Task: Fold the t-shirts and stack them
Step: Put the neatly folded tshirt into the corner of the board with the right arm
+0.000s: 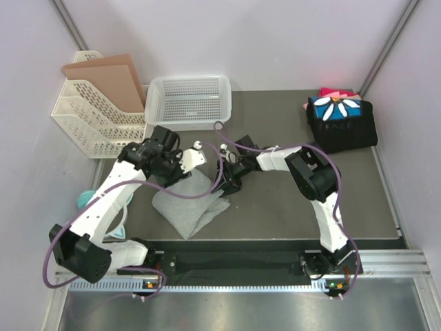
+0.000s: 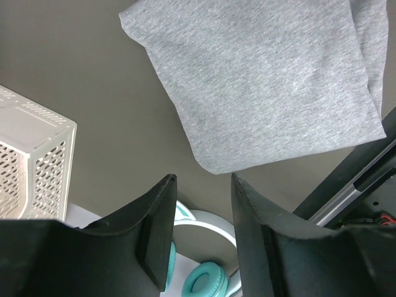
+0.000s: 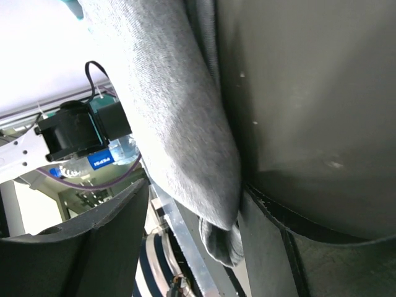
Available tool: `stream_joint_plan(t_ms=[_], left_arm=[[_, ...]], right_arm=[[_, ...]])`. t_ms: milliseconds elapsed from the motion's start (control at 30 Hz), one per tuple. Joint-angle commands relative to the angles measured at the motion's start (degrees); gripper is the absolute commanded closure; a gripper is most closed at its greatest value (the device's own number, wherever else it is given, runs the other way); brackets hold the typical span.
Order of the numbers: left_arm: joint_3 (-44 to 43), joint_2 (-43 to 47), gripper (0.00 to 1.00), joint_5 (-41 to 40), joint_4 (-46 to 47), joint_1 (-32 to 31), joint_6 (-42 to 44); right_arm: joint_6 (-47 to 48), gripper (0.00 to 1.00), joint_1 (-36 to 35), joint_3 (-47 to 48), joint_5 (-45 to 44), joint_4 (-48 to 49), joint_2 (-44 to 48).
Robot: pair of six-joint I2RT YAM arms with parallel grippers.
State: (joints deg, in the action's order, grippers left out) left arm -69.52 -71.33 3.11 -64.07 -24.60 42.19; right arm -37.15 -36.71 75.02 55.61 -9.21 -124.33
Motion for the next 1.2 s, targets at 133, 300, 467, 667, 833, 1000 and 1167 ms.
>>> stream_joint_plan(t_ms=[133,300,467,667,833,1000,1167], left_arm=[[7.29,2.25,0.50,-5.23,7.38,-2.12,0.43],[8.34,-0.47,0.50,-6.71,7.73,-3.26,1.75],[10.88,-5.48,0.50,-9.44,10.80,-5.63,1.40],[13.79,-10.58,0.50,-9.53,13.01,-9.76,-0.53],[13.27,-12.26,0.51,-6.81,13.18,-10.47,-1.59],[10.55,-14.35,0.51,-6.62,12.66,-11.61,-2.81],[11.50,-18.40,0.50,-8.03,14.50,-13.54,-4.23]], right_arm=[[1.55,0.41,-3.89,-1.11,-7.71,-0.98,-2.14],[1.38,0.43,-5.13,0.56,-7.89,-2.48,-3.28],[-0.29,0.44,-5.22,-1.01,-8.42,-0.46,-3.02],[-2.67,0.48,-5.30,-1.55,-7.63,2.35,-2.84],[-6.79,0.50,-5.48,-3.04,-6.14,7.97,-2.93],[-12.24,0.51,-5.74,-4.36,-4.73,14.22,-3.28],[-14.79,0.52,-6.71,-3.83,-3.94,16.77,-3.90]])
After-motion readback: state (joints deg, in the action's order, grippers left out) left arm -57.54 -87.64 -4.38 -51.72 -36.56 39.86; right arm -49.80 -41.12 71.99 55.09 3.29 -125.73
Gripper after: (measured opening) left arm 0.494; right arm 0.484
